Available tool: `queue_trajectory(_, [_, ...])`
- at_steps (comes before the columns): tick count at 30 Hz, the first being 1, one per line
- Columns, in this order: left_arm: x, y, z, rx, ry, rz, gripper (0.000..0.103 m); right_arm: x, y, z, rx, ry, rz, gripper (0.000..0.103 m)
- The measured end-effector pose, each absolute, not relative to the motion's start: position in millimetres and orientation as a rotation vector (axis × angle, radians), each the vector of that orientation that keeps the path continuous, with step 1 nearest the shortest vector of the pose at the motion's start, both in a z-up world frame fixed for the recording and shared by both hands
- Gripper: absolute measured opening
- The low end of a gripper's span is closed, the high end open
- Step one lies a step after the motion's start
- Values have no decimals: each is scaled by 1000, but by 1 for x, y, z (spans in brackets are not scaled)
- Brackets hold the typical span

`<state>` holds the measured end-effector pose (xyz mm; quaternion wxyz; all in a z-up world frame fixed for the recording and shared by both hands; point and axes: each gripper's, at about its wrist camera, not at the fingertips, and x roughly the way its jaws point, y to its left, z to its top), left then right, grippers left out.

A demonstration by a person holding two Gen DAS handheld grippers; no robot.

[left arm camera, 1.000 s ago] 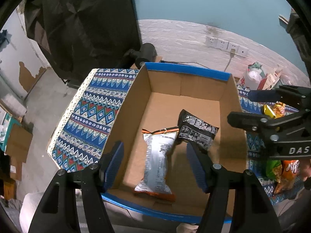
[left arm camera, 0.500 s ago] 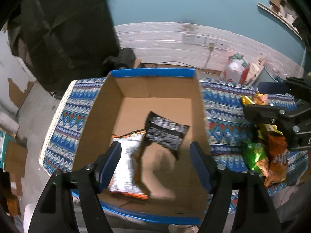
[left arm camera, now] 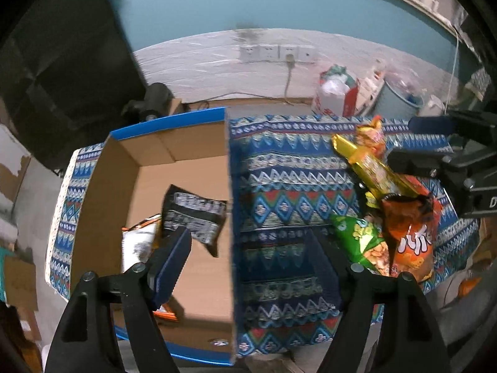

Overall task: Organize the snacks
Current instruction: 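Grasp the green bag with the left gripper while the right grasps the orange bag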

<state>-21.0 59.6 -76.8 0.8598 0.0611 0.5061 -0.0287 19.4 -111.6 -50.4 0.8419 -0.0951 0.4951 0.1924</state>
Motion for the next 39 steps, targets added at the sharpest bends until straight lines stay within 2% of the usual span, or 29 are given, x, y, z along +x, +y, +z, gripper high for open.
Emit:
queue_trajectory(13, [-15,-1,-86,209,1082,-129,78,0,-191,-49,-164,1055,303,80])
queue_trajectory(25, [-2,-48,-130,251,1195,-163,80,-13,-258,-68,-147,1103,178,81])
queue_trajectory(39, [10,-66,-179,58,1355,-161,81,-22,-301,-89,-125,1154,105,81])
